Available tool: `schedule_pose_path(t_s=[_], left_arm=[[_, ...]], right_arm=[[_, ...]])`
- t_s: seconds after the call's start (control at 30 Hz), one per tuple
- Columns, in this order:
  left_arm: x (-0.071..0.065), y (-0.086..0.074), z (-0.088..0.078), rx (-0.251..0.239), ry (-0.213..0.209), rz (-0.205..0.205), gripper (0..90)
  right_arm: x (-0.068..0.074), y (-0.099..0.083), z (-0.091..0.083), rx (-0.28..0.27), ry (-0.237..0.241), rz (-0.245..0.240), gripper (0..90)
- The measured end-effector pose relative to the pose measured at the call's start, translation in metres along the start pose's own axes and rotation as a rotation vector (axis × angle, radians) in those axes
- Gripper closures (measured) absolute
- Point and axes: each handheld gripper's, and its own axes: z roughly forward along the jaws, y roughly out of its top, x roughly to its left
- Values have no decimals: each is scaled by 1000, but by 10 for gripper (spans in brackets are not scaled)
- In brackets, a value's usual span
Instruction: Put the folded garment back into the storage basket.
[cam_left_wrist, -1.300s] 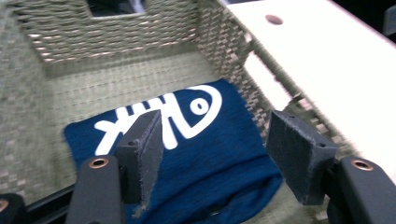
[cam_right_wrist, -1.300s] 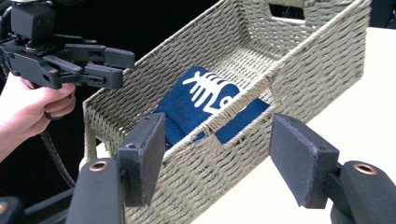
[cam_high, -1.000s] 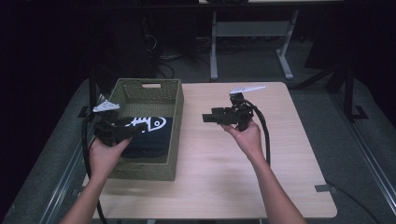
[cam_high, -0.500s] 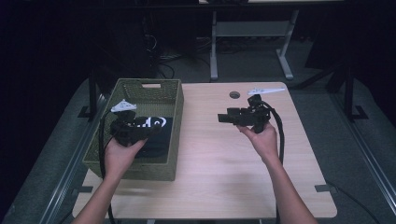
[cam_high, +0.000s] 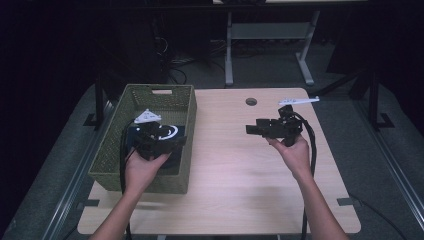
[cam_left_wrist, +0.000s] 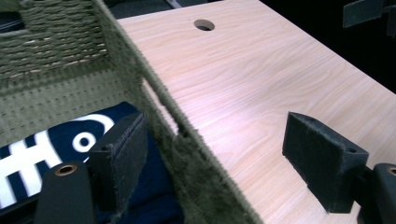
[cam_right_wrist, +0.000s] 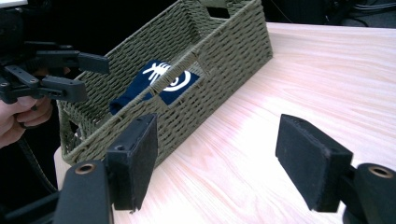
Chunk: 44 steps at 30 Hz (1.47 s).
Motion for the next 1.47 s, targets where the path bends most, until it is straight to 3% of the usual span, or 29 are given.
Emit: schedule_pose_path(t_s=[0.7, 1.07, 1.27, 1.33, 1.47], left_arm=[[-52, 8, 27, -8, -76, 79, 188], [-88, 2, 51, 14, -129, 108, 186], [-108, -9, 64, 27, -163, 124, 187], [-114, -15, 67, 42, -156, 158, 192], [-119, -22, 71, 44, -179, 152, 192]], right_arm=[[-20, -25, -43, -10, -68, 32, 292], [-36, -57, -68, -10, -117, 62, 289], [-44, -80, -81, -2, -139, 73, 278], [-45, -90, -87, 7, -141, 69, 279], [-39, -113, -102, -11, -162, 30, 266]])
